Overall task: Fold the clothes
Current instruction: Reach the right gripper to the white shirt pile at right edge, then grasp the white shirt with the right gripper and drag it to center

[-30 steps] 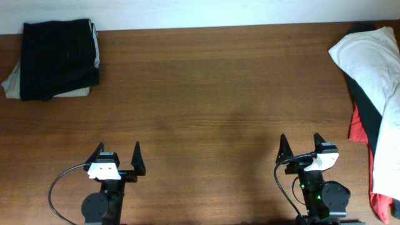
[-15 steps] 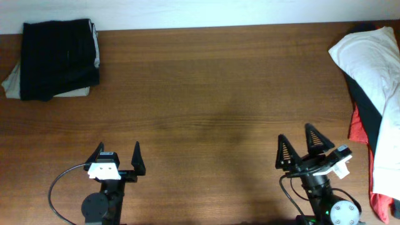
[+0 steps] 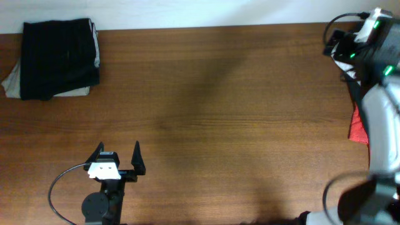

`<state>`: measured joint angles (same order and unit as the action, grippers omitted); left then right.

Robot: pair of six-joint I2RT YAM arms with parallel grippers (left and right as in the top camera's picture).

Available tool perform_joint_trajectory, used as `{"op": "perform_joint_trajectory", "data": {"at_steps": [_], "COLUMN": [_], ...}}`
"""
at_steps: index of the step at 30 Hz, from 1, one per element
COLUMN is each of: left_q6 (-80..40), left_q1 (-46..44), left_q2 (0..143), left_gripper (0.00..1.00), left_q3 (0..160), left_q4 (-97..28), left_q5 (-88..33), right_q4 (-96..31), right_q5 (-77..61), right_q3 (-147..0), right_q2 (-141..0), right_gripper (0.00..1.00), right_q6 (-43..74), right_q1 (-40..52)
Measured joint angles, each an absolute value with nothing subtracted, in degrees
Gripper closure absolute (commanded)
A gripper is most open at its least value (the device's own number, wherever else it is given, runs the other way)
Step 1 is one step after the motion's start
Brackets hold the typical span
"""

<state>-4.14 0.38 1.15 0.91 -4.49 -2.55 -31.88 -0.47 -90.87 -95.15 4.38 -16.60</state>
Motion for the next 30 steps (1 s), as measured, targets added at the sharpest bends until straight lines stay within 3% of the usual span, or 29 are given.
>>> {"op": "perform_joint_trajectory", "data": {"at_steps": [3, 11, 15, 17, 27, 30], "left_q6": [-4.1, -4.1, -4.1, -4.1, -4.1, -4.1], "left_q1": [0.4, 0.4, 0.4, 0.4, 0.4, 0.4], "left_q2": [1.1, 1.1, 1.1, 1.1, 1.1, 1.1], "left_gripper": [0.01, 0.01, 0.01, 0.01, 0.01, 0.01], "left_q3": [0.9, 0.9, 0.9, 0.9, 0.9, 0.9], "left_q4": [-4.5, -4.5, -4.5, -4.5, -4.5, -4.5], "left_q5": [-2.5, -2.5, -2.5, -2.5, -2.5, -2.5], "right_q4": [-35.6, -35.6, -35.9, -36.2, -33.0, -32.5], "right_q5": [0.3, 4.1, 3.1, 2.0, -10.4, -12.0], "right_q3": [-103.0, -104.8, -104.8, -104.8, -104.8, -104.8], "right_q2": [-105.2, -116.4, -123.7, -127.4, -133.1, -133.3], "right_gripper": [0.01, 0.0, 0.25, 0.21, 0.2, 0.39], "right_q6": [2.7, -3.3, -5.7, -6.3, -8.4, -8.8], "right_q1": [-22.6, -39.8, -44.8, -46.7, -48.9, -48.9]}}
